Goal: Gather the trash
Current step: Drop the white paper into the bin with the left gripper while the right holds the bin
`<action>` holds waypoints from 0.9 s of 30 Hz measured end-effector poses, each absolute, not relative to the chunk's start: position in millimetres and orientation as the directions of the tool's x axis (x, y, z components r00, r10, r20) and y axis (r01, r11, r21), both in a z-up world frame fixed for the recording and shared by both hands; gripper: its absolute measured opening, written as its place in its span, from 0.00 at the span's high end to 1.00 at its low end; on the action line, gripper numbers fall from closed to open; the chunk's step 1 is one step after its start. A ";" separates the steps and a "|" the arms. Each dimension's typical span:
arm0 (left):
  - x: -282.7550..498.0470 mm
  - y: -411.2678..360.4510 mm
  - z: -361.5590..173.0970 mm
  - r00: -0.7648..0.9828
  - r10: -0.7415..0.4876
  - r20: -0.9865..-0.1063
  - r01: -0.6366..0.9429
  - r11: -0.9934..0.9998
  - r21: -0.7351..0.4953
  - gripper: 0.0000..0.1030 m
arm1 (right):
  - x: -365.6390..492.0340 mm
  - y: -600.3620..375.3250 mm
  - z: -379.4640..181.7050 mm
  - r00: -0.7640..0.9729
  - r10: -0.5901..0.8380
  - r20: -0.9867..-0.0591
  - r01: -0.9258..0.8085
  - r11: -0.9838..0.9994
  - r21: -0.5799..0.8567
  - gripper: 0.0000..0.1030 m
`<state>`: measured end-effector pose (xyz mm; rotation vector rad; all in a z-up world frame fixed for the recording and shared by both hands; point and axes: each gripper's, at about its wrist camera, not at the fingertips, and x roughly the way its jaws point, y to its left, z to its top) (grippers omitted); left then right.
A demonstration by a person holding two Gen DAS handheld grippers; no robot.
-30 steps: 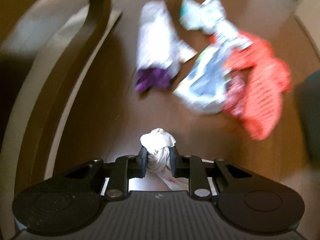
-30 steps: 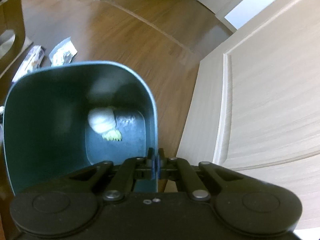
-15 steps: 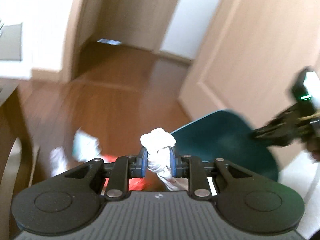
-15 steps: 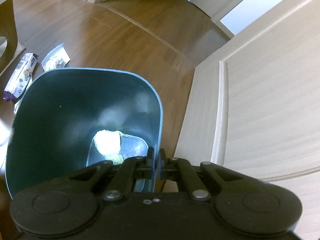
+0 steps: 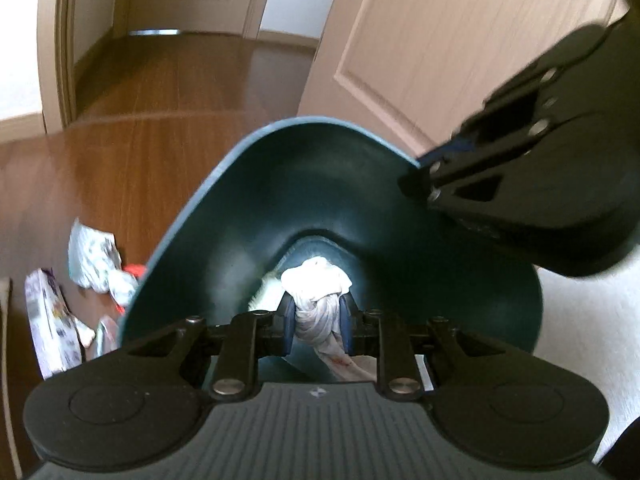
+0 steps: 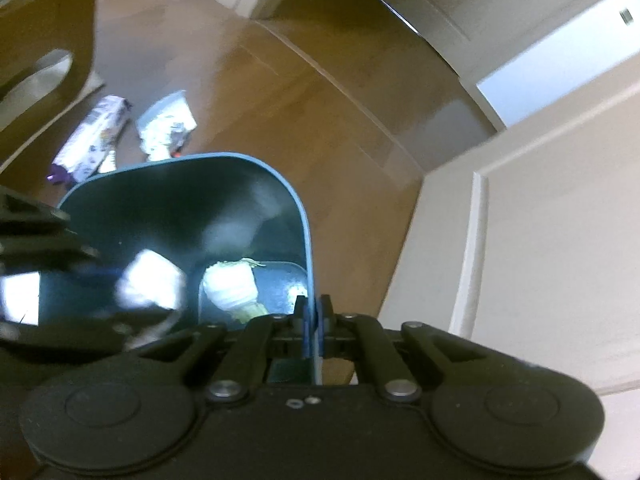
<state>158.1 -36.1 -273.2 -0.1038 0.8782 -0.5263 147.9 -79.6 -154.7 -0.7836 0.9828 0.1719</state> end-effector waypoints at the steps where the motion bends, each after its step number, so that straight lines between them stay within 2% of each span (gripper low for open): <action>1: 156.6 -36.2 -276.0 0.517 -0.476 -0.711 0.392 0.870 -0.298 0.79 | 145.6 -76.0 -155.0 0.568 -0.202 -0.798 -0.473 0.713 -0.518 0.96; 9: 155.0 -32.5 -288.5 0.478 -0.445 -0.757 0.360 0.886 -0.293 0.79 | 141.4 -64.2 -157.7 0.586 -0.185 -0.789 -0.501 0.682 -0.532 0.95; 13: 148.8 -32.4 -279.8 0.493 -0.454 -0.742 0.376 0.881 -0.288 0.67 | 149.1 -71.0 -158.7 0.587 -0.201 -0.784 -0.477 0.697 -0.536 0.95; 14: 147.2 -32.9 -276.8 0.499 -0.453 -0.739 0.381 0.880 -0.283 0.57 | 151.1 -73.2 -158.9 0.586 -0.207 -0.783 -0.471 0.700 -0.537 0.96; 15: 145.3 -32.5 -274.7 0.509 -0.454 -0.731 0.384 0.880 -0.278 0.41 | 153.1 -75.3 -159.0 0.584 -0.211 -0.784 -0.466 0.703 -0.537 0.96; 17: 147.6 -32.2 -274.2 0.531 -0.457 -0.714 0.385 0.880 -0.277 0.29 | 156.9 -78.4 -160.3 0.582 -0.221 -0.783 -0.460 0.704 -0.541 0.96; 27: 144.8 -11.0 -265.7 0.571 -0.484 -0.663 0.380 0.872 -0.309 0.29 | 188.3 -112.8 -167.7 0.506 -0.319 -0.801 -0.399 0.737 -0.546 0.97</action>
